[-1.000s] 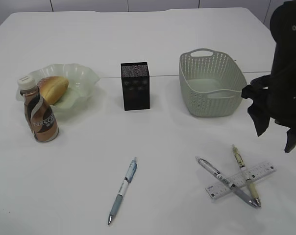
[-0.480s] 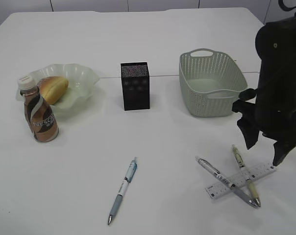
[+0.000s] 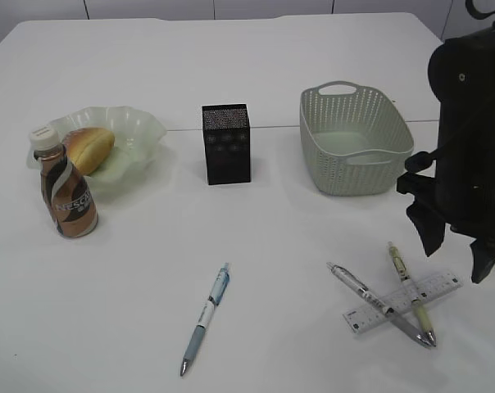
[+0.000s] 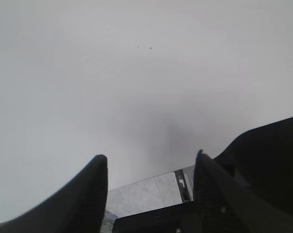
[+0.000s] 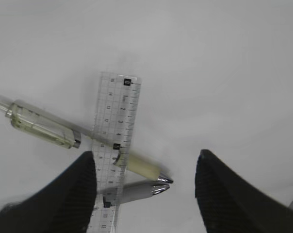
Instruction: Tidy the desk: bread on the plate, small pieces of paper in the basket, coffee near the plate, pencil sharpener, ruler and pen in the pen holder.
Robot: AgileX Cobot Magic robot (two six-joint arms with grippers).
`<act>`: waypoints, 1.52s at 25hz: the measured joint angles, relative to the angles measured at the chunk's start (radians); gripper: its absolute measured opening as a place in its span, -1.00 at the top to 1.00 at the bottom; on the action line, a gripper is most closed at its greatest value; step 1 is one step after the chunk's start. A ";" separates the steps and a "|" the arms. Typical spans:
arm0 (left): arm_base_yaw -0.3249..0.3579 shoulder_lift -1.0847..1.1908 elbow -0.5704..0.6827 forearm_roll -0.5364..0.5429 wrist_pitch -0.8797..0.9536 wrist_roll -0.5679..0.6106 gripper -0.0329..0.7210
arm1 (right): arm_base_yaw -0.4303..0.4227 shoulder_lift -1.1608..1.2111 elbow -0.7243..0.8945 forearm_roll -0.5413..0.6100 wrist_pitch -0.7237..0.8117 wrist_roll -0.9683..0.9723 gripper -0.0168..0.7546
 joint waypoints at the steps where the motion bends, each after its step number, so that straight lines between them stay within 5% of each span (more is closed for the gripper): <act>1: 0.000 0.000 0.000 0.000 0.002 0.000 -0.19 | 0.000 0.000 0.000 0.000 0.004 0.000 -0.26; 20: 0.000 0.000 0.000 0.002 0.002 0.000 -0.19 | -0.006 0.000 0.000 0.076 0.008 -0.058 0.01; 31: 0.000 0.000 0.000 0.002 -0.026 0.000 -0.19 | -0.141 -0.033 0.000 0.087 0.010 -0.106 0.09; 38: 0.000 0.000 0.000 0.002 -0.043 -0.001 -0.19 | -0.147 -0.033 0.000 0.177 -0.049 -0.150 0.09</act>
